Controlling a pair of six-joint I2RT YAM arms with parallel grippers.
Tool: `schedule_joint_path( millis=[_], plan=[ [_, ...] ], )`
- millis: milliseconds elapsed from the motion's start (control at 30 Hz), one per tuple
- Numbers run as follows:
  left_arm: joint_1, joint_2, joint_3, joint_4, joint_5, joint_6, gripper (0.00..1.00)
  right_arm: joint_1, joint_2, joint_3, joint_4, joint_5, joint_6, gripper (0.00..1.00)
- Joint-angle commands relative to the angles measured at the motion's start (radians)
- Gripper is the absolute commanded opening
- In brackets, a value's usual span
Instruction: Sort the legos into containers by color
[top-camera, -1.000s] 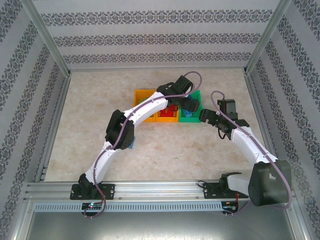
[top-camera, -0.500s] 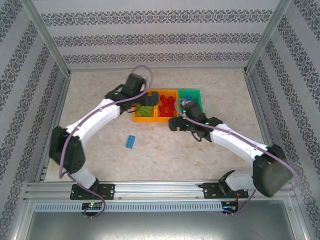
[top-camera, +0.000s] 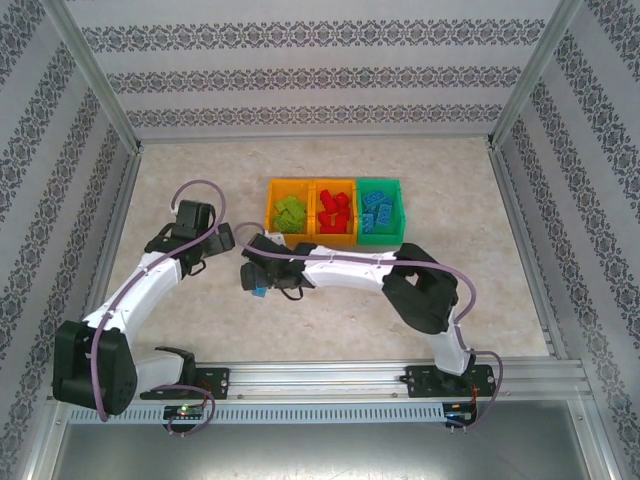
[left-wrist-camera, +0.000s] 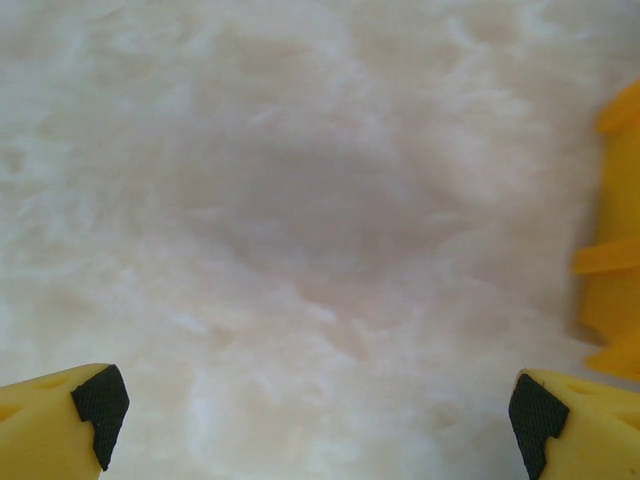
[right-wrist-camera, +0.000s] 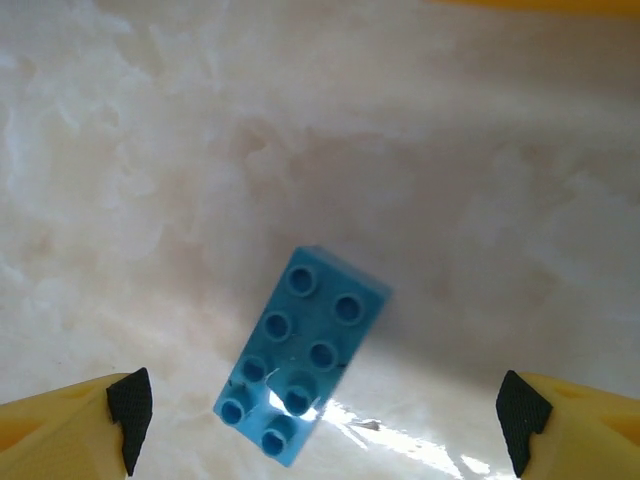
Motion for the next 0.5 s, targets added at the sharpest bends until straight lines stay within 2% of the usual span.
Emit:
schedule_joint_path(
  millis=[0, 300, 467],
  plan=[
    [0.041, -0.013, -0.036, 0.006, -0.016, -0.033, 0.99, 0.001, 0.038, 0.049, -0.086, 0.021, 0.072, 0.91],
    [0.071, -0.007, -0.071, 0.037, 0.002, -0.040, 0.99, 0.031, 0.167, 0.215, -0.195, 0.036, 0.062, 0.89],
    [0.073, -0.011, -0.078, 0.037, 0.002, -0.045, 0.99, 0.033, 0.201, 0.238, -0.236, 0.040, 0.052, 0.85]
  ],
)
